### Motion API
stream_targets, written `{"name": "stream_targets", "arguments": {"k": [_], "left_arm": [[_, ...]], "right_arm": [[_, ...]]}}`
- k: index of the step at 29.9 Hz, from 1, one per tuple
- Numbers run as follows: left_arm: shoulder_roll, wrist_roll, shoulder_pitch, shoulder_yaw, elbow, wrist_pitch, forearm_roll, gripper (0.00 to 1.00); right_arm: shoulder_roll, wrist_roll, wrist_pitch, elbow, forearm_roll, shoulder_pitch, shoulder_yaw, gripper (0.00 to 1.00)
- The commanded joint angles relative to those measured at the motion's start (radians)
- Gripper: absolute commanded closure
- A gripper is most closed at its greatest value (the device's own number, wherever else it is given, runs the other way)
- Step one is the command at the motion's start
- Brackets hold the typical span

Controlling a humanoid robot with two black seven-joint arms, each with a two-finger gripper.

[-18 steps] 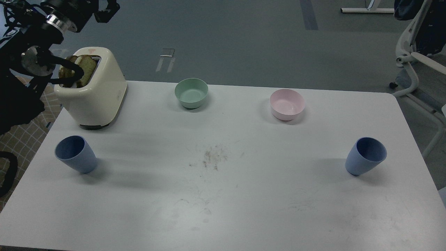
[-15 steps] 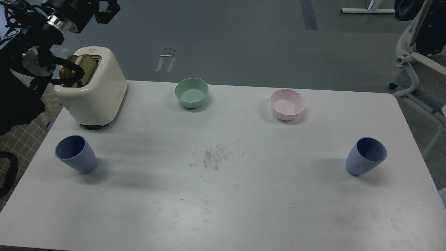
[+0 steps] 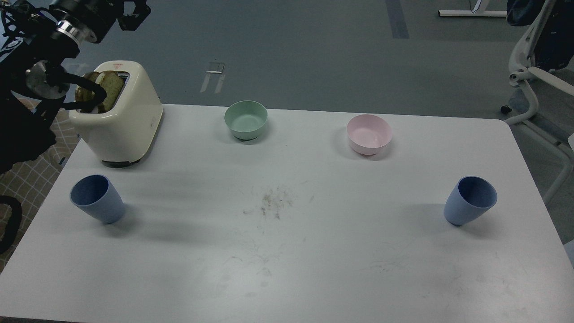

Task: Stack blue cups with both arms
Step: 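Lower the left arm from above the toaster toward the table edge, then reach the left hand to the blue cup nearest it and grasp it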

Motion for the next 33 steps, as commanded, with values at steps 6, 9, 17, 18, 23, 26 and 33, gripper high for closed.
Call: {"name": "stream_targets", "arguments": {"k": [6,9,17,18,23,26,33], "left_arm": [[0.072,-0.045,0.057,0.001,-0.09,0.0,0.066,0.03],[0.154,-0.045,0.11,-0.002,-0.206,0.0,0.151,0.04],[0.446,-0.033,0.183,0.002,-0.583,0.0,0.604,0.07],[0.509,-0.034,0.196,0.002,-0.663,0.004,0.693,0.07],[0.719,-0.039,0.239,0.011,-0.789,0.005,0.876,0.07],[0.783,-0.045,0.262,0.046,-0.78,0.007,0.974,0.07],[0.842,-0.106,0.273,0.264,-0.782,0.181,1.236,0.11]], "right_arm": [[-0.001,0.006,0.0,0.004,0.0,-0.015,0.005,0.0],[-0.002,0.008,0.0,0.002,0.0,-0.021,0.017,0.0],[-0.01,0.009,0.0,0.004,0.0,-0.033,0.057,0.0],[-0.01,0.009,0.0,0.004,0.0,-0.033,0.061,0.0],[-0.002,0.011,0.0,0.004,0.0,-0.038,0.069,0.0],[-0.001,0.015,0.0,0.005,0.0,-0.046,0.069,0.0],[0.004,0.022,0.0,0.008,0.0,-0.044,0.084,0.0]]}}
